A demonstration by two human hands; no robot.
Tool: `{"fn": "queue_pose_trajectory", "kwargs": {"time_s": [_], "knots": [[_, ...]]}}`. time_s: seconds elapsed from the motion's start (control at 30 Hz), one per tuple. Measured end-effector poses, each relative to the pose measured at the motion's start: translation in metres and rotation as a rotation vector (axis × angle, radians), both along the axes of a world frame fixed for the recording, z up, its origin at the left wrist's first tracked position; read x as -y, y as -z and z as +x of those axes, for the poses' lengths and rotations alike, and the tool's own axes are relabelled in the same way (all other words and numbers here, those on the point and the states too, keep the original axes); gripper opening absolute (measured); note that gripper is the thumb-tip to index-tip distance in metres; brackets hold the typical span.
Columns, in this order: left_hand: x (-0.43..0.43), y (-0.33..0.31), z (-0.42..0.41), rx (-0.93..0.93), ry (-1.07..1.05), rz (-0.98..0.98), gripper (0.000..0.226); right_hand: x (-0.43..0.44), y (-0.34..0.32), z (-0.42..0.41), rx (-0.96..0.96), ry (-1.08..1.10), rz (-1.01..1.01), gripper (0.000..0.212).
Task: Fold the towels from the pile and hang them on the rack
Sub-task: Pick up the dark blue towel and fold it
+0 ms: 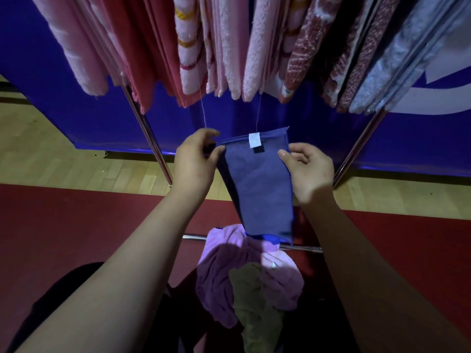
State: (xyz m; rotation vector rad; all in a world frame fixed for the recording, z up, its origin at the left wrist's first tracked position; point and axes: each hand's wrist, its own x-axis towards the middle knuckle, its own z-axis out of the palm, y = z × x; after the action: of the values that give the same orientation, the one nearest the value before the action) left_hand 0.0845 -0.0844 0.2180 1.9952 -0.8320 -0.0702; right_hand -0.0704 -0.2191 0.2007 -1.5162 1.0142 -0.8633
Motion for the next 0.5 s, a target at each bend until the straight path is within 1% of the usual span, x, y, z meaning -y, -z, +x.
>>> {"fn": "queue_pose_trajectory", "kwargs": {"time_s": [0.07,0.13,0.17,0.23,0.3,0.33,0.4,0.5], "knots": [[0.0,0.002,0.0,0.111,0.025,0.045,0.012,-0.001,0.003,0.0,-0.073,-0.013,-0.063,0.007],[0.002,0.001,0.0,0.235,0.058,0.039,0.009,0.0,0.002,0.0,-0.131,-0.029,-0.132,0.01],[0.002,0.0,0.001,0.263,0.063,0.035,0.008,0.0,0.001,0.0,-0.16,-0.047,-0.167,0.01],[0.002,0.001,0.003,0.25,0.057,0.051,0.007,0.0,0.003,0.0,-0.184,-0.093,-0.189,0.012],[0.001,0.005,0.002,0.219,0.067,0.091,0.007,-0.001,0.006,0.0,-0.202,-0.132,-0.192,0.02],[0.001,0.006,0.001,0.223,0.081,0.103,0.007,-0.002,0.007,0.0,-0.217,-0.142,-0.209,0.018],[0.003,0.005,-0.001,0.253,0.097,0.095,0.007,-0.001,0.009,0.0,-0.227,-0.153,-0.245,0.008],[0.004,0.005,0.001,0.215,0.051,0.118,0.008,0.001,0.012,0.0,-0.238,-0.185,-0.223,0.012]]}}
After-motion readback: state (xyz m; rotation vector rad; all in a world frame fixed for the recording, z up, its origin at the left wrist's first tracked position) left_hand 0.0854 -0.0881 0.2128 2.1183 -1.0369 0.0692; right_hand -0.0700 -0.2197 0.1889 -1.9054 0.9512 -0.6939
